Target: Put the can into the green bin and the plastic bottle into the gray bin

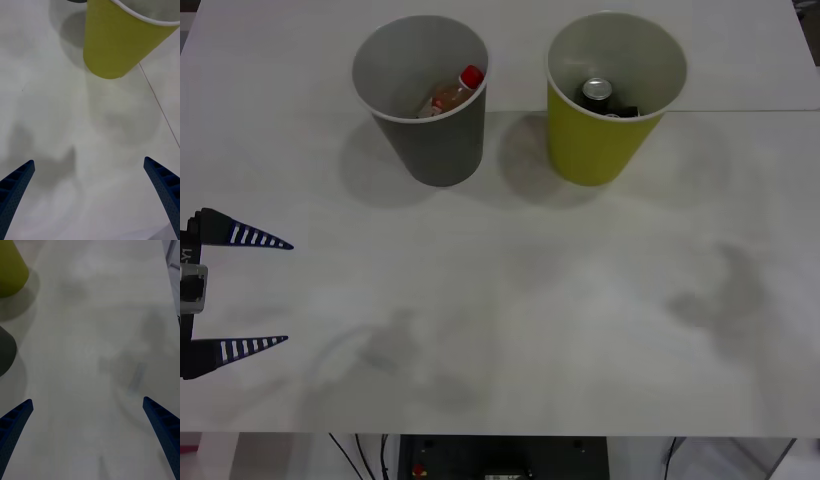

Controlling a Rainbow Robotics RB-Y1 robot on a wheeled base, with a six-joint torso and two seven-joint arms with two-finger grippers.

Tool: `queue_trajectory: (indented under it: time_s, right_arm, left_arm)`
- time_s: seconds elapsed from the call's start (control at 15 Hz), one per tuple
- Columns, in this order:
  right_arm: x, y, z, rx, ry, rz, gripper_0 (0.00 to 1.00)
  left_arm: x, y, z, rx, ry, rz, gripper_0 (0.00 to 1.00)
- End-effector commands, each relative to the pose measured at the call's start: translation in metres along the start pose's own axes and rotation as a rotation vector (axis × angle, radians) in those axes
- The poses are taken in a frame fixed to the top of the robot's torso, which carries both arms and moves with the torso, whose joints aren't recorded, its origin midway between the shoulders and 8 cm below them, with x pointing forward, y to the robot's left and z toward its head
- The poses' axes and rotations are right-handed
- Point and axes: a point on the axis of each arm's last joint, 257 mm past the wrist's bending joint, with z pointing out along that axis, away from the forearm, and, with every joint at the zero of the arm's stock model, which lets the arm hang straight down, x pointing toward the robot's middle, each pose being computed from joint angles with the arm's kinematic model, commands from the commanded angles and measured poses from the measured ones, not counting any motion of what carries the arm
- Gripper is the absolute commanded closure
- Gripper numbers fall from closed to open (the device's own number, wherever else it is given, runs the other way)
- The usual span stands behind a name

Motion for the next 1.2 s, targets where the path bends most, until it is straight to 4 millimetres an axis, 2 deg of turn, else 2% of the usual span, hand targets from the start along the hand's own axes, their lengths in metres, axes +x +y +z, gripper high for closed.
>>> queue_trajectory:
  time_s: [0.07,0.33,0.73,1.0,1.2]
  right_arm:
    - [0.014,0.021,-0.003,-0.030,-0.002,-0.022,0.00]
    - [0.026,0.058,-0.004,-0.090,-0.011,-0.036,0.00]
    - [0.028,0.103,0.005,-0.100,-0.011,-0.070,0.00]
    - [0.030,0.124,0.013,-0.096,0.002,-0.090,0.00]
    - [0.027,0.128,0.016,-0.096,0.000,-0.110,0.00]
  left_arm:
    - [0.000,0.000,0.000,0.000,0.000,0.000,0.00]
    - [0.000,0.000,0.000,0.000,0.000,0.000,0.00]
    - [0.000,0.000,0.000,0.000,0.000,0.000,0.00]
    - [0.000,0.000,0.000,0.000,0.000,0.000,0.00]
    - [0.000,0.000,0.000,0.000,0.000,0.000,0.00]
